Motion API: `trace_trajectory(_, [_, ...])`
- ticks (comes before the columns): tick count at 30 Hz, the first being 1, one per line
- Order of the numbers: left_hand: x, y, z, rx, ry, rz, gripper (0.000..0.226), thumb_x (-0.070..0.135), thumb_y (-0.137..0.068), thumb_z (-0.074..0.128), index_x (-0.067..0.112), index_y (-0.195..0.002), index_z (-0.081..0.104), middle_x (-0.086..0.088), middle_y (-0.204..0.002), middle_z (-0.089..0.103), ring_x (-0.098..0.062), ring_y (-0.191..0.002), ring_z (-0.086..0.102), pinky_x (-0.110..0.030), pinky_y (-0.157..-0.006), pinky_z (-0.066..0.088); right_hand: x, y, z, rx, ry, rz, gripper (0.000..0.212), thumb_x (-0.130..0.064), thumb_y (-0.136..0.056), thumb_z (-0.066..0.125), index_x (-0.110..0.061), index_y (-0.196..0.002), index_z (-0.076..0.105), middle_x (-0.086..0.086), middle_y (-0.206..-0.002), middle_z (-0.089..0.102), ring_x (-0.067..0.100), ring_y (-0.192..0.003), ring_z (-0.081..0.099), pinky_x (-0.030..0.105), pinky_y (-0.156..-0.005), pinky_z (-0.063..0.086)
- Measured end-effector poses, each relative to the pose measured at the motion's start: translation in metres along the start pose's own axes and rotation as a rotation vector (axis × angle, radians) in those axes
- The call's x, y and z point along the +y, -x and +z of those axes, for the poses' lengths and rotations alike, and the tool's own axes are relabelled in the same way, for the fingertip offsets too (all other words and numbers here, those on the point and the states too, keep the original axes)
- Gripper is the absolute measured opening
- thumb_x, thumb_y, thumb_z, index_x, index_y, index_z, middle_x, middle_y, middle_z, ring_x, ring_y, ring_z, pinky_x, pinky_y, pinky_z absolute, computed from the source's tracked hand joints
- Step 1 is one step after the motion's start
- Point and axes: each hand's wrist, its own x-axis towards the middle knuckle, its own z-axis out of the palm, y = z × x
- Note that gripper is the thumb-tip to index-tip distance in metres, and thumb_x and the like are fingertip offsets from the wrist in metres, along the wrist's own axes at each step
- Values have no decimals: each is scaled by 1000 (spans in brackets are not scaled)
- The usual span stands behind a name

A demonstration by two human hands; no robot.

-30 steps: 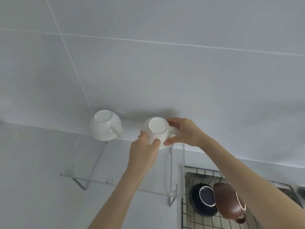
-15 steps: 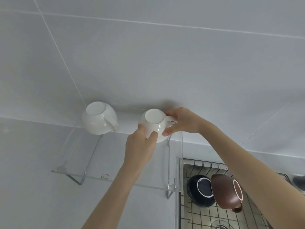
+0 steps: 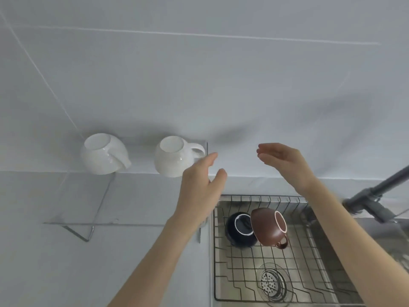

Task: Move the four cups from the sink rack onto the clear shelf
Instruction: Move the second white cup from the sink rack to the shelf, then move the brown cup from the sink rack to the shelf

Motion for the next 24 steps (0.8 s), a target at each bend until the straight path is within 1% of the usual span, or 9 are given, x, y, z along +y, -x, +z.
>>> trace_trajectory(3, [1, 12, 43, -198, 44, -37, 47, 16, -86, 49, 15, -132, 46, -1, -138, 52, -9, -122, 51, -17, -97, 35, 47, 32, -28, 119, -38, 131, 26, -10, -83, 62, -19, -107, 62, 8, -115, 66, 17, -105, 61, 32, -101, 43])
trace_trajectory(5, [-6, 13, 71, -317, 57, -81, 48, 14, -86, 49, 13, -133, 45, -3, -140, 50, -11, -127, 48, -16, -97, 33, 79, 49, -39, 170, -19, 220, 32, -14, -82, 63, -15, -114, 60, 6, -117, 65, 16, -106, 59, 33, -100, 42])
trace_trajectory(8, [-27, 9, 111, -456, -30, -170, 52, 17, -86, 48, 13, -137, 40, -5, -144, 46, -14, -131, 43, -18, -99, 28, 124, 72, -43, 208, -20, 342, 44, -18, -79, 67, -12, -121, 56, 5, -118, 63, 16, -105, 57, 28, -91, 39])
trace_trajectory(12, [-57, 4, 153, -613, -208, -242, 58, 17, -85, 46, 13, -141, 31, -9, -149, 36, -27, -131, 42, -33, -109, 33, 175, 87, -33, 138, -90, 484, 64, -22, -73, 74, -9, -130, 48, 4, -126, 57, 18, -116, 53, 27, -92, 38])
trace_trajectory(14, [-71, 4, 164, -676, -302, -270, 62, 16, -84, 46, 11, -143, 25, -10, -154, 27, -28, -138, 32, -39, -114, 28, 192, 89, -27, 79, -142, 524, 65, -22, -70, 77, -12, -128, 49, 2, -124, 59, 16, -113, 56, 22, -86, 43])
trace_trajectory(16, [-85, 5, 170, -703, -360, -284, 65, 17, -84, 45, 10, -144, 21, -10, -156, 21, -25, -143, 21, -39, -117, 21, 201, 86, -22, 32, -194, 527, 65, -21, -66, 79, -14, -123, 51, -1, -115, 64, 11, -103, 60, 15, -69, 50])
trace_trajectory(17, [-89, 6, 173, -701, -366, -291, 66, 17, -84, 45, 10, -145, 20, -10, -156, 20, -24, -144, 19, -38, -118, 19, 204, 84, -20, 21, -217, 528, 66, -23, -63, 80, -15, -122, 52, -2, -111, 65, 10, -100, 62, 15, -65, 51])
trace_trajectory(21, [-97, 9, 180, -667, -344, -263, 66, 13, -86, 43, 10, -146, 15, -9, -157, 14, -20, -146, 11, -33, -119, 13, 213, 79, -19, 16, -264, 504, 70, -37, -49, 80, -20, -114, 59, 1, -106, 70, 15, -96, 65, 18, -67, 51])
trace_trajectory(24, [-97, 12, 182, -655, -339, -242, 68, 12, -86, 43, 9, -146, 11, -10, -158, 10, -19, -146, 7, -30, -118, 10, 214, 80, -18, 48, -277, 487, 65, -37, -48, 81, -21, -109, 65, 2, -98, 73, 17, -89, 67, 24, -68, 53])
